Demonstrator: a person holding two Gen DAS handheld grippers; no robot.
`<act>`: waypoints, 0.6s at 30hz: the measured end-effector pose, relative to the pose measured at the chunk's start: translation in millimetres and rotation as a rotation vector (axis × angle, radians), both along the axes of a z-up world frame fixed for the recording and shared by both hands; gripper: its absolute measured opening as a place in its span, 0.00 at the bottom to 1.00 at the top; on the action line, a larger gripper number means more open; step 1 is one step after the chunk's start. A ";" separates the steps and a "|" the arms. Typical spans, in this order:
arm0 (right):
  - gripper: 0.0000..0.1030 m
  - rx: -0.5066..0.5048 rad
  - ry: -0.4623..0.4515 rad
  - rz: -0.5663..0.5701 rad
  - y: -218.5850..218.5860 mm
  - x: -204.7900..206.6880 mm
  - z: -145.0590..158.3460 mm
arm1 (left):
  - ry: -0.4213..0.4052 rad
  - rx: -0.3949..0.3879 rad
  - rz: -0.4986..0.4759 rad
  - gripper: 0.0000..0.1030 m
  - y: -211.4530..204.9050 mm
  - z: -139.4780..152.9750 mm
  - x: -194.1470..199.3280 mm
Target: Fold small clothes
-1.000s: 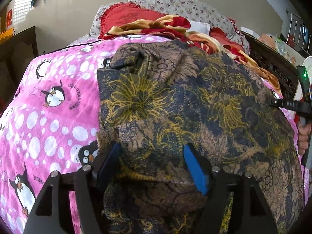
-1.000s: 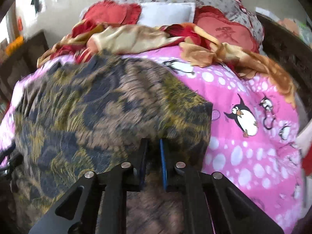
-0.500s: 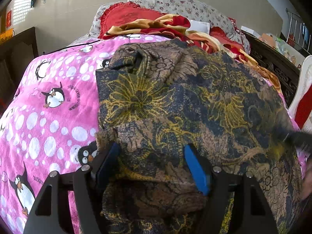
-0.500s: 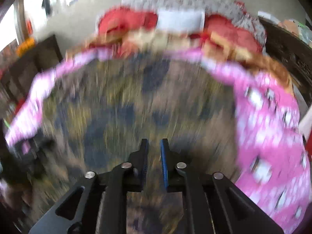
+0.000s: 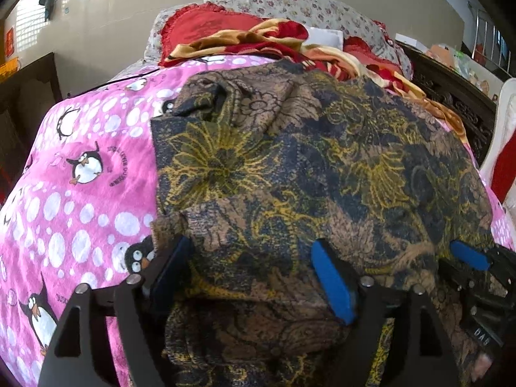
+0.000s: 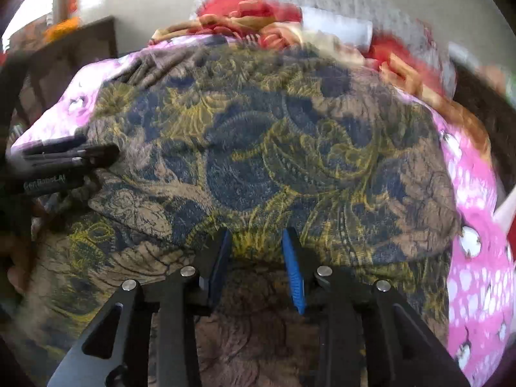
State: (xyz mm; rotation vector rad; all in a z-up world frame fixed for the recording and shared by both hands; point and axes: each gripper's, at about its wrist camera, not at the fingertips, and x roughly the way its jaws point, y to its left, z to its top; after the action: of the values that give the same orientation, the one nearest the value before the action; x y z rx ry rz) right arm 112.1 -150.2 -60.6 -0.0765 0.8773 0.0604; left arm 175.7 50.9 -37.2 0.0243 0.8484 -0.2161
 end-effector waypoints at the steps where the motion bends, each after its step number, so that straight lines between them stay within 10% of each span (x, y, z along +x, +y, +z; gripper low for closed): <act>1: 0.28 0.018 0.004 -0.005 -2.4 0.5 1.4 | 0.002 0.008 -0.007 0.86 -2.2 0.0 0.1; 18: 0.29 0.011 -0.012 -0.011 -2.6 -7.6 3.1 | 0.006 0.130 -0.013 0.99 -16.9 -4.2 0.7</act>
State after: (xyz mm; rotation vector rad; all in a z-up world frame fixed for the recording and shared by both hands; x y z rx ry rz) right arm 104.5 -152.8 -57.5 -0.0613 0.8653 0.0542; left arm 176.3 34.0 -41.4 0.1508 0.8673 -0.1726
